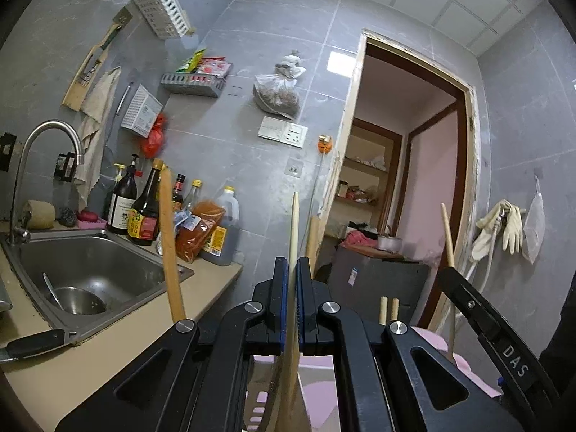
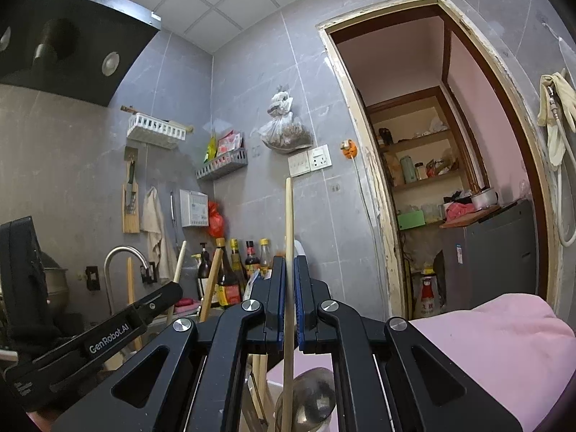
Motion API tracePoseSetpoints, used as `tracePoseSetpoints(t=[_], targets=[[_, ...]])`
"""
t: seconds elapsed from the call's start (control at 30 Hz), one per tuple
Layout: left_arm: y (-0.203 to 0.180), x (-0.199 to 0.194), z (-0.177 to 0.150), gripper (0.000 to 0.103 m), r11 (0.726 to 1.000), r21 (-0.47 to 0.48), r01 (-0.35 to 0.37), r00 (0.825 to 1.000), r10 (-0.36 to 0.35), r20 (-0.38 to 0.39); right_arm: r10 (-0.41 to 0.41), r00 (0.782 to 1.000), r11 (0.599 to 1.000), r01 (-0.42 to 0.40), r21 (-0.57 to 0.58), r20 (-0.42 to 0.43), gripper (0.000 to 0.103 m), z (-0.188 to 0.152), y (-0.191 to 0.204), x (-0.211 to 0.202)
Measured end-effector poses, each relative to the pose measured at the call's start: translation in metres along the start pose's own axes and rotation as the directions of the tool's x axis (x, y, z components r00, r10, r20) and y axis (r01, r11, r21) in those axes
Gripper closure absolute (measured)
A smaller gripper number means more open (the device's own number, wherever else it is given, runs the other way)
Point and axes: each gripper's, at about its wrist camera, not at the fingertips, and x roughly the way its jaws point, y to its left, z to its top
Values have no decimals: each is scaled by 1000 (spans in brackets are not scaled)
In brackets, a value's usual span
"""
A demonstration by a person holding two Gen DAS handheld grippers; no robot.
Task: Organize utensils
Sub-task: 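Lift both held chopsticks upright and carry them over the white caddy, then open both tools to drop the chopsticks into the caddy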
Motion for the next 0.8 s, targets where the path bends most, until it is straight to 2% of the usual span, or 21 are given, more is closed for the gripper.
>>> tracePoseSetpoints(t=[0.37,0.8], targets=[[-13,0,-7,101,998,55,19,1000,-18,-11,6,1000,1000,-6,-7,-8,100,-3,2,0],[-9,3,-7,99,999,34,24,999,-22,-43,4,1000,1000,-4,-5,-14,99,-4,2,2]])
